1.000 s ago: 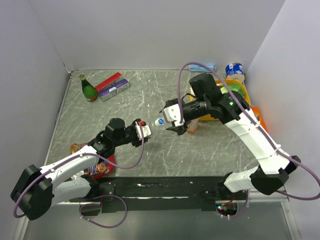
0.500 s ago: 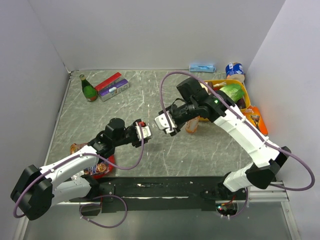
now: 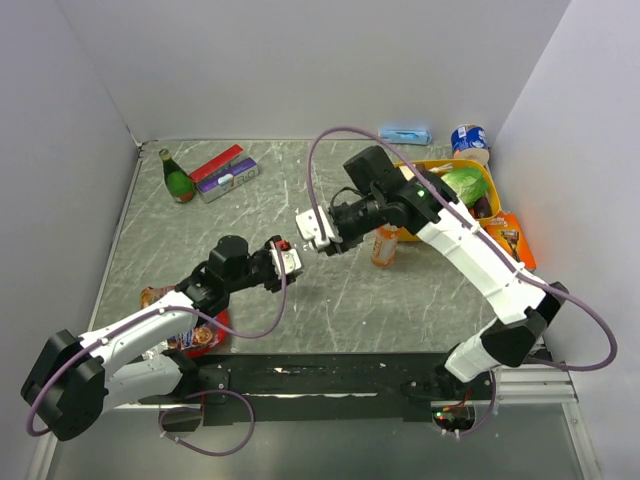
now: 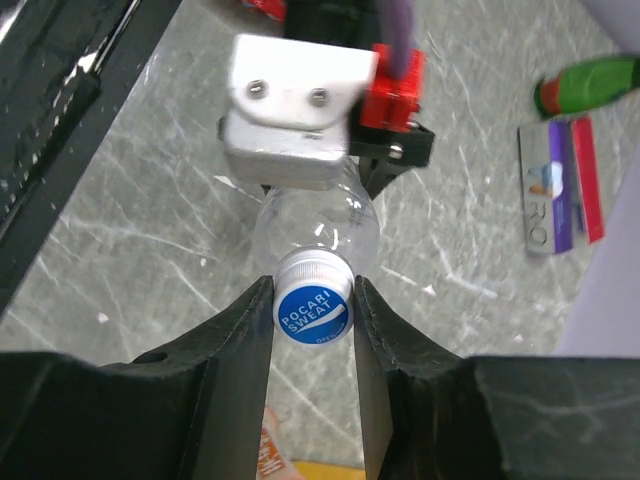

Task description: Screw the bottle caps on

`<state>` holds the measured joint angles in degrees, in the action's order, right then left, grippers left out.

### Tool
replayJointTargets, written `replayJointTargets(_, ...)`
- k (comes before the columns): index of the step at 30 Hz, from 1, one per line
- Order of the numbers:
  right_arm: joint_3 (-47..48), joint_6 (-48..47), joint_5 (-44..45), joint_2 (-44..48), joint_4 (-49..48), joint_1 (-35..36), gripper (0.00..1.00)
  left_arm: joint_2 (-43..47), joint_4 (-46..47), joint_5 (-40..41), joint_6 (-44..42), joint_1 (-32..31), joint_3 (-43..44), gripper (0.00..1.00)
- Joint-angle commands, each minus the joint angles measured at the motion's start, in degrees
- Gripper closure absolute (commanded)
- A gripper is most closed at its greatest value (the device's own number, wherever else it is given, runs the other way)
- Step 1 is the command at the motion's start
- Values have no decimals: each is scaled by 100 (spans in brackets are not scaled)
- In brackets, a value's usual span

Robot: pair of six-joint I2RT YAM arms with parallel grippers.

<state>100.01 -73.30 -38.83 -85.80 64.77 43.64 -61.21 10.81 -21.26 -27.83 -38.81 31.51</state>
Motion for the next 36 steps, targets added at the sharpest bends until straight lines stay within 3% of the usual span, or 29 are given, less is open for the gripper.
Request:
replayJointTargets(1,572,1771,129,-279,-455,22,94,57,904,524,427,-117,22,99)
replayJointTargets(6,1011,4566,429,-753,-774,-92,100,-66,2020,2630,735,-733,-233,99)
replayJointTargets(8,1161,5557,394,-955,-782,-171,100,-207,2224,2907,936,-874,-154,99)
replayJointTargets(11,1091,5906,428,-965,-922,-163,100,-330,2093,2830,1113,-901,-31,98)
replayJointTargets(12,1109,5845,516,-974,-923,-171,100,-339,2022,2681,1105,-909,-13,82)
replayJointTargets(13,1231,5757,595,-1009,-844,-171,100,-322,1952,2575,1113,-909,4,60)
replayJointTargets(14,1301,5487,683,-1079,-774,-171,100,-313,1777,2513,1079,-909,13,17)
replayJointTargets(15,1363,5354,814,-1114,-721,-189,100,-269,1663,2443,1078,-909,13,4)
replayJointTargets(26,2620,4122,2054,-2063,386,-918,100,188,-289,2749,815,-831,-223,4)
replayJointTargets(36,1514,3981,2142,-2011,150,-1182,100,329,-606,2530,1201,-225,-136,4)
